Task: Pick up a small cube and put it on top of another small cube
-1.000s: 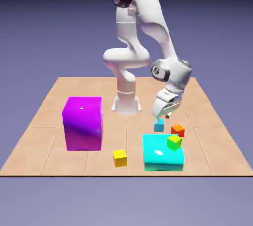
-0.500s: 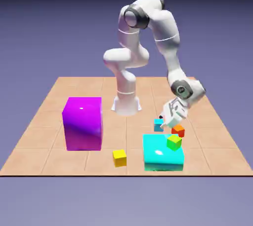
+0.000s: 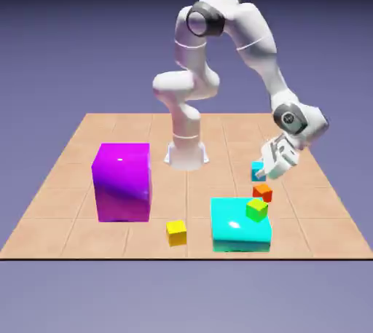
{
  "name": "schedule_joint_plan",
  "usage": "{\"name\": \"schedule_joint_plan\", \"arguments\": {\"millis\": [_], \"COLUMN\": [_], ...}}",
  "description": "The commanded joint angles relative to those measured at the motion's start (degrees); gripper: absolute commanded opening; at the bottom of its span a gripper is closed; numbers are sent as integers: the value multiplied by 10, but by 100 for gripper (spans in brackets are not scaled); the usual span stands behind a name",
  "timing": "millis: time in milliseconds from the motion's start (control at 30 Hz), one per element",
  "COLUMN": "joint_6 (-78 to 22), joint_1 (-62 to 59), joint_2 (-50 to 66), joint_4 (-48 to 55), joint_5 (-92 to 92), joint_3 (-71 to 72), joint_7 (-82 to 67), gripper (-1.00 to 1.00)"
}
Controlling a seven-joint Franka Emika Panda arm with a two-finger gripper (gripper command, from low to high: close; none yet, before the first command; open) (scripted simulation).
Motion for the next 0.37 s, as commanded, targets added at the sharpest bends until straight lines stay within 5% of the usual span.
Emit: {"name": "schedule_joint_plan", "arguments": {"millis": [0,233,267,333], "joint_6": [-14,38,38,13], "joint_1": [8,19,19,21], "joint_2": [6,60,60,47], "joint_4": [21,8,8,25], "joint_5": [5,-36,-36,-20], "joint_3": [-6,-50,-50,-40], "joint_7": [-1,31,31,20], "gripper": [-100,-100,100,100]}}
